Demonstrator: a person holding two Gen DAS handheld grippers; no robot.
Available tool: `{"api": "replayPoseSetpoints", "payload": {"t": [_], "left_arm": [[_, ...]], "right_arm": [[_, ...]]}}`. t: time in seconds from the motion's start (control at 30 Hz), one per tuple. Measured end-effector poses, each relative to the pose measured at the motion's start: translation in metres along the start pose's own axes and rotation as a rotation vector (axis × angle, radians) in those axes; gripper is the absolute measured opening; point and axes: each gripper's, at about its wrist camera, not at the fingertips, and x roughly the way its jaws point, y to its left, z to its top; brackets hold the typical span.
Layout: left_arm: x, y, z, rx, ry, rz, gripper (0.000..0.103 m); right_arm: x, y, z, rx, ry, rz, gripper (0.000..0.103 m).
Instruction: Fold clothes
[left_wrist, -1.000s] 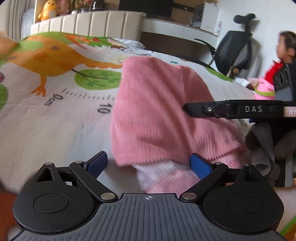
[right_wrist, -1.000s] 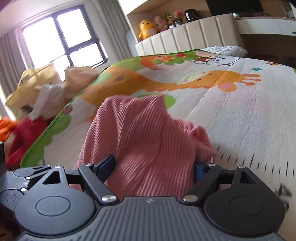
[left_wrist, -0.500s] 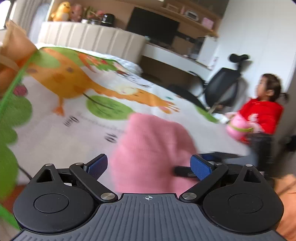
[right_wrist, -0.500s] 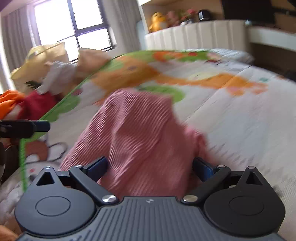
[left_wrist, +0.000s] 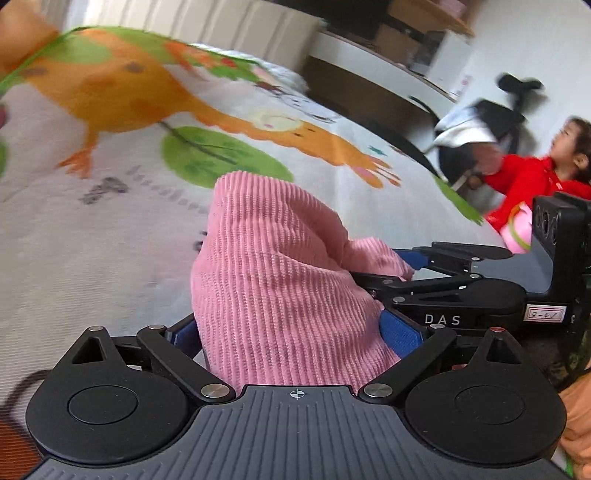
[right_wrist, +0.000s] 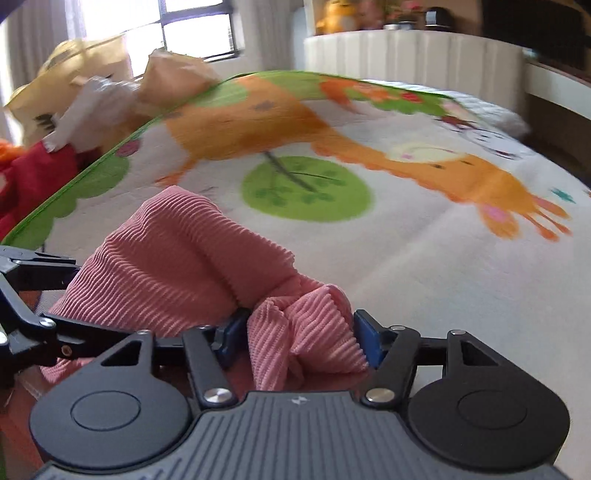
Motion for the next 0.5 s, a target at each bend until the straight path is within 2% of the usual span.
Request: {"api": "replayPoseSetpoints", "payload": {"t": [0.13, 0.3, 0.4, 0.5], "left_arm": [[-0.027, 0.016, 0.007, -0.048, -0.057, 0.022, 0.099], [-0.043, 0.025, 0.009, -0.075, -0.091, 0.098, 0.099], [-0.049, 0.036, 0.010, -0.101, -0.102, 0.113, 0.099], [-0.056, 0.044, 0.019, -0.105, -0.159, 0.116, 0.099]], "right_arm": [[0.030, 0.019, 0.024, -0.069, 0.008, 0.103, 0.058], [0.056, 0.032, 0.033, -0.136, 0.010, 0.211, 0.060], [0.060, 0.035, 0.037, -0.148, 0.007, 0.204, 0.064], [0.045, 0.038, 0.036, -0.178, -0.016, 0.169, 0.065]]}}
